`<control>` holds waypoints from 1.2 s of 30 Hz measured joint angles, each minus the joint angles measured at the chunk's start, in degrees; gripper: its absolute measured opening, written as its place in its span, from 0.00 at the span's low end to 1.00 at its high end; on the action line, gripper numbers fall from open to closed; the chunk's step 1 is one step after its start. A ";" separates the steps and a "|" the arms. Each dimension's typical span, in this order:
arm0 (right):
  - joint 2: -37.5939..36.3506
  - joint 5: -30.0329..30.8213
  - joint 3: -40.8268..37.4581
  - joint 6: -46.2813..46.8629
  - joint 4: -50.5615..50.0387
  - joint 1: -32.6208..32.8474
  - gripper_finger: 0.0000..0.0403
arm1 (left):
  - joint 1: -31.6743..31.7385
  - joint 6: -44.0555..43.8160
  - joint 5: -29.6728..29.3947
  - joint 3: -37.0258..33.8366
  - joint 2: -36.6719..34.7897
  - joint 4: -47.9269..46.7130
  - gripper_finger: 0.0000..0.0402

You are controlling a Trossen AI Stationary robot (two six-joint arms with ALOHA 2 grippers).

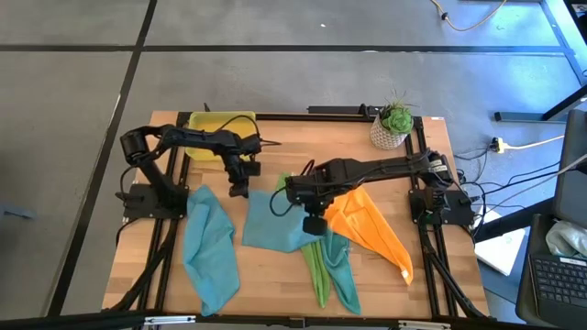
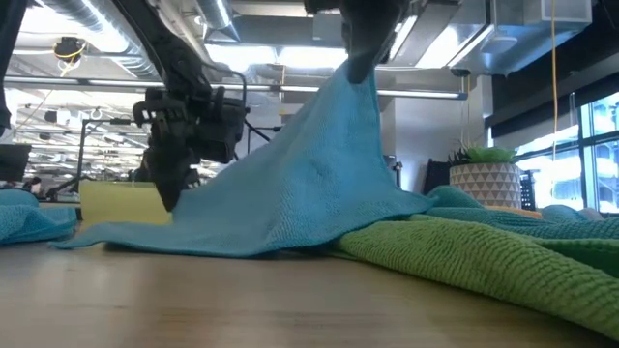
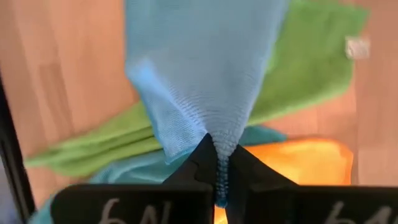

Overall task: Fold microfiber towels
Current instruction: Fold the center blue towel

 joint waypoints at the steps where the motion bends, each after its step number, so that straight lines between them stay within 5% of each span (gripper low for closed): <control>1: 0.00 0.06 0.00 2.44 -0.25 -0.41 0.03 | -0.01 -2.02 -0.14 0.00 -0.70 -1.27 0.00; 13: 0.29 -4.54 0.00 17.24 0.39 -4.54 0.03 | 0.00 -16.27 5.67 0.02 -14.02 -9.69 0.00; 31: 1.68 -2.51 -0.02 5.29 6.98 -7.98 0.03 | 0.00 -27.86 5.73 0.07 -35.58 -19.11 0.00; 36: 1.68 -2.47 -0.02 5.27 8.22 -10.56 0.12 | 0.00 -29.42 5.73 0.07 -36.87 -20.14 0.00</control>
